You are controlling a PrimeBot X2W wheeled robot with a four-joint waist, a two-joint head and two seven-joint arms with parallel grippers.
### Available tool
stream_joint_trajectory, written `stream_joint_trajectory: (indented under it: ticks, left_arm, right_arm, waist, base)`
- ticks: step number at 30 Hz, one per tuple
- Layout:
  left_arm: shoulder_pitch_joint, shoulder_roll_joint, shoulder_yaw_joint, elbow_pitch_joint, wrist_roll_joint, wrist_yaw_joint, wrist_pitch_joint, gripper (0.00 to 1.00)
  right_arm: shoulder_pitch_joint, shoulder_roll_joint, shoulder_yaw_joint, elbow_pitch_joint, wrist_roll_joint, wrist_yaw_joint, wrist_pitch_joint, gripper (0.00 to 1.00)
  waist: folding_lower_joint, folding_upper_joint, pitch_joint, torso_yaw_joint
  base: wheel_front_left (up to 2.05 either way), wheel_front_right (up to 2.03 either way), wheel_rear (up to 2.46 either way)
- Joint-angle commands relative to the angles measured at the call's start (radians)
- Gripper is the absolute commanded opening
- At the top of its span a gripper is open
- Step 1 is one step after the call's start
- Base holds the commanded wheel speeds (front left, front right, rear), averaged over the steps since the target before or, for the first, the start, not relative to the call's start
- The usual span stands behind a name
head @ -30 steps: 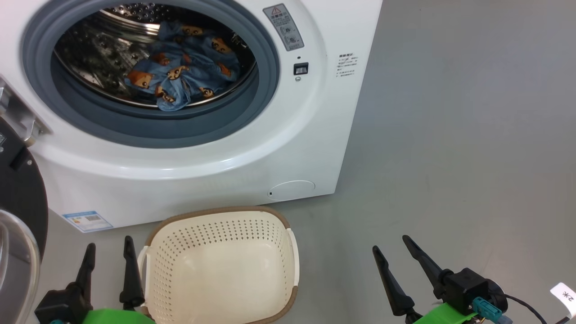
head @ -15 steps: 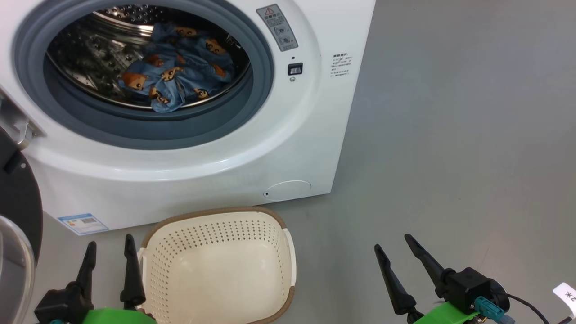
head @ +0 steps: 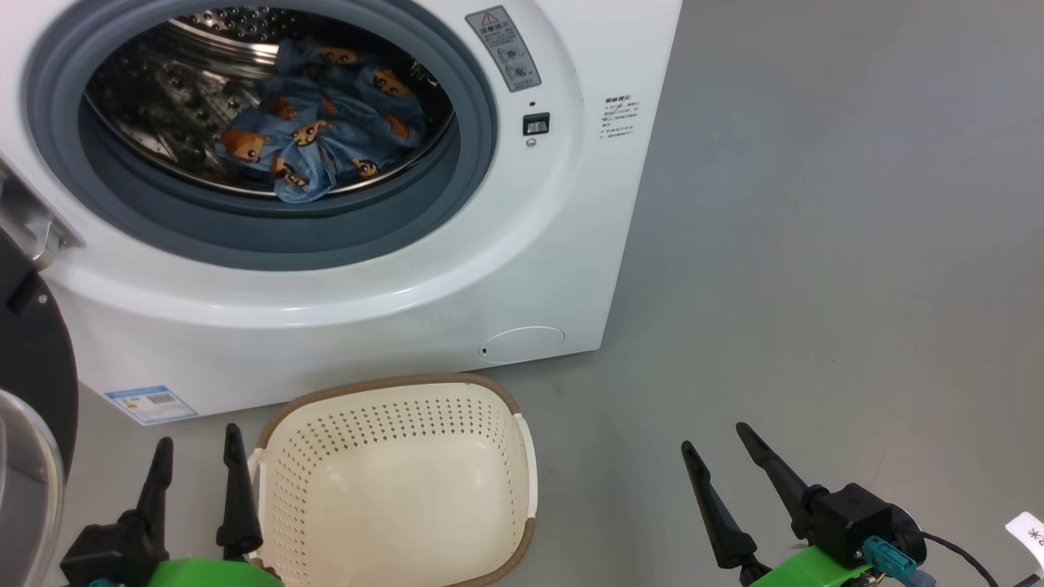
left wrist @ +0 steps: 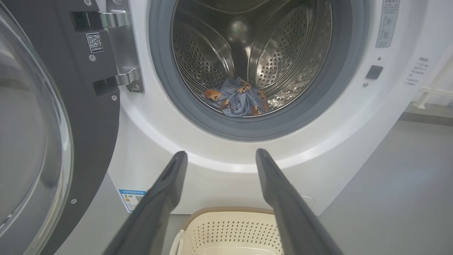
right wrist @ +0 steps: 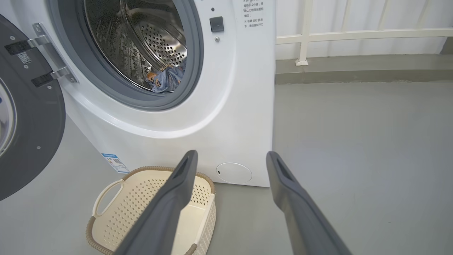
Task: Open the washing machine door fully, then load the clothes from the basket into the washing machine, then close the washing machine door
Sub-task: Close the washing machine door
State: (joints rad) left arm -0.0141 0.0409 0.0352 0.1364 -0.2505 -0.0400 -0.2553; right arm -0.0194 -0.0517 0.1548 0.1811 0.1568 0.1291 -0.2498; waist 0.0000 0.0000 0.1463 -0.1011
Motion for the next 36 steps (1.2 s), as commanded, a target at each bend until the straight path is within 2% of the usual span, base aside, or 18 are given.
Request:
stream_joint_trajectory:
  ticks: [1, 36]
  left_arm:
    - [0.000, 0.009, 0.036, -0.026, -0.005, 0.002, -0.006, 1.00]
    - [0.012, 0.009, 0.032, -0.017, -0.012, 0.021, -0.006, 1.00]
  right_arm:
    - [0.002, 0.001, 0.023, -0.025, -0.012, 0.002, -0.012, 1.00]
    - [0.012, 0.001, 0.024, -0.014, -0.016, 0.002, -0.012, 1.00]
  waist:
    - [0.0000, 0.0000, -0.003, 0.000]
    - [0.0000, 0.0000, -0.046, -0.010]
  base:
    - [0.00, 0.00, 0.00]
    - [0.00, 0.00, 0.00]
